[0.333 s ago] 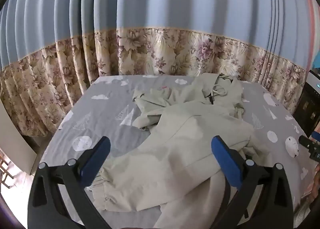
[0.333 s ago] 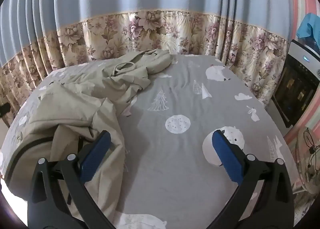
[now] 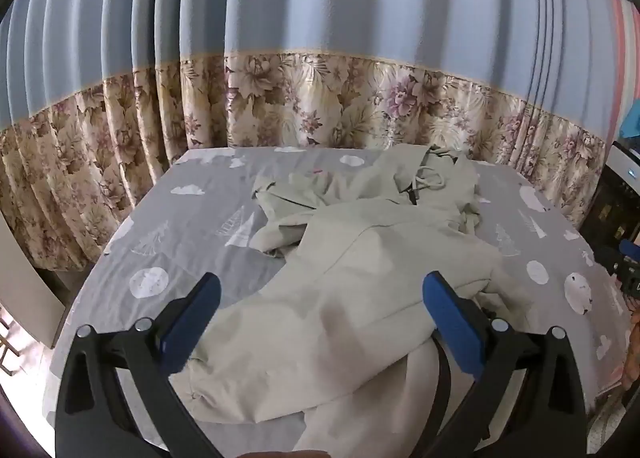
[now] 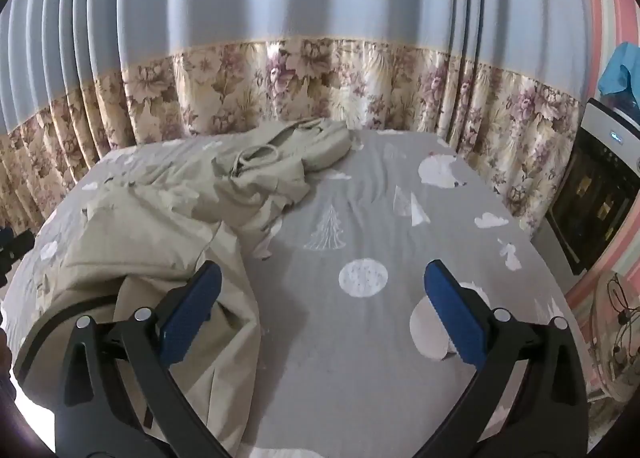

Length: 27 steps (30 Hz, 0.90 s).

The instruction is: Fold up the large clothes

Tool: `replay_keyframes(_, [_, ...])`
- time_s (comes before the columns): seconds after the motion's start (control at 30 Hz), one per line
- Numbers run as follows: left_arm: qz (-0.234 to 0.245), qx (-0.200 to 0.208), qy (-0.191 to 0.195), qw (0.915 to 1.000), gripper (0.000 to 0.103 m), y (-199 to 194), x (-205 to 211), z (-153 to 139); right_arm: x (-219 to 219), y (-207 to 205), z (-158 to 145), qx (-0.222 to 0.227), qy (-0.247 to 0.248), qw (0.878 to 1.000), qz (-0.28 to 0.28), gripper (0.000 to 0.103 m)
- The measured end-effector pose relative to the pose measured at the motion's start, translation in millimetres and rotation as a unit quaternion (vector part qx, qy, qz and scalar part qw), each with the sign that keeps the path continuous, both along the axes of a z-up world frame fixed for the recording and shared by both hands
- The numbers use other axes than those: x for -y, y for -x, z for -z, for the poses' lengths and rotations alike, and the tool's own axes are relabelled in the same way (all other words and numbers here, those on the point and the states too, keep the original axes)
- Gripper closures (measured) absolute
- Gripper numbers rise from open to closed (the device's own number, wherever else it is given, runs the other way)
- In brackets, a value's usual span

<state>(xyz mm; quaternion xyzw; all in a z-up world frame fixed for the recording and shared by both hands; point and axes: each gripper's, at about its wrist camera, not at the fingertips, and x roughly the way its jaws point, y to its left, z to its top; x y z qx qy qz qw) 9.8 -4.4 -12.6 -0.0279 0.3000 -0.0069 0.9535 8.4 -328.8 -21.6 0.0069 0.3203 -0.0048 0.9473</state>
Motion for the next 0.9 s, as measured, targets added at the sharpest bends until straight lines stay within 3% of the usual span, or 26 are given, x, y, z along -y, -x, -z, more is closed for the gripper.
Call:
replay_keyframes(0.43, [0.002,-0.002,-0.016,0.9999,0.002,-16,9,-2,5,-21,25,-0.029,-0.033,0.999,-0.011,0.003])
replay_keyframes(0.63, [0.007,-0.002,0.002,1.0000,0.002,-18,4,-3,1,-25,31,-0.039,-0.025,0.999,-0.019,0.003])
replay_keyframes(0.9, [0.002,0.006,-0.007,1.0000,0.002,-19,-2,-5,1,-24,31,-0.038,-0.020,0.999,-0.016,0.003])
